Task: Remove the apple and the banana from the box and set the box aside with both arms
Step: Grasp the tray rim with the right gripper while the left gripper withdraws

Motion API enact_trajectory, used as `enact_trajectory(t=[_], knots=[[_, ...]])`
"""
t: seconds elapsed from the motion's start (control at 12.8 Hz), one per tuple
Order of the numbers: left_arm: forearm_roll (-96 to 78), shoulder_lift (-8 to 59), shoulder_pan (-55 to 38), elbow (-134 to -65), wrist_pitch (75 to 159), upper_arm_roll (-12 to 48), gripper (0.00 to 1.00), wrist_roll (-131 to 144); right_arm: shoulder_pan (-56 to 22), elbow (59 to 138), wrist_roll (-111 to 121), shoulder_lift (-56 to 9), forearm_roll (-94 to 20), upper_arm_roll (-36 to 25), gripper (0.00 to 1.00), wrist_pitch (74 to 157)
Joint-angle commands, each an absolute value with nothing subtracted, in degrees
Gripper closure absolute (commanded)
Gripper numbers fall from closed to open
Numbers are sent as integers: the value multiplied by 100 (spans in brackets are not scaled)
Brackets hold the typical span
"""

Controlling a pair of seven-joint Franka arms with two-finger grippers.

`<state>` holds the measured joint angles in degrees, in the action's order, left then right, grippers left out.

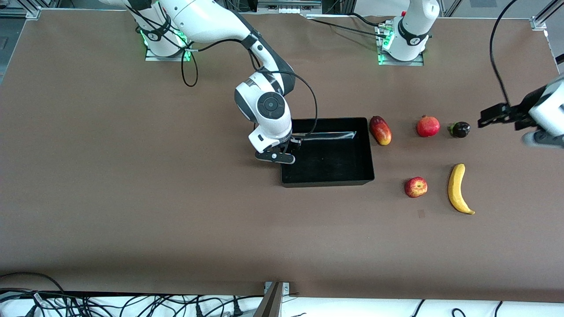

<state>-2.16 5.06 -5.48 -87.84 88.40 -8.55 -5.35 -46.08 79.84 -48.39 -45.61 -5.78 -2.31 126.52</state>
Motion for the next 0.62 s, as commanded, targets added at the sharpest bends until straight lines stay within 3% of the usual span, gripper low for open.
enact_trajectory(t=[0.0,0.31,0.54], knots=[[-308,124,-773,-8745,8771,-984,0,-308,-4396,7840,-4396,-4536,-492,-290,100,12446],[312,-53,-1001,-8929,9131,-950,0,-378,-3299,7840,-2703,-3746,-580,-308,100,10982],[378,-149,-993,-8965,9158,-923,0,-396,-2070,8128,-981,-3218,-589,-308,100,10337]])
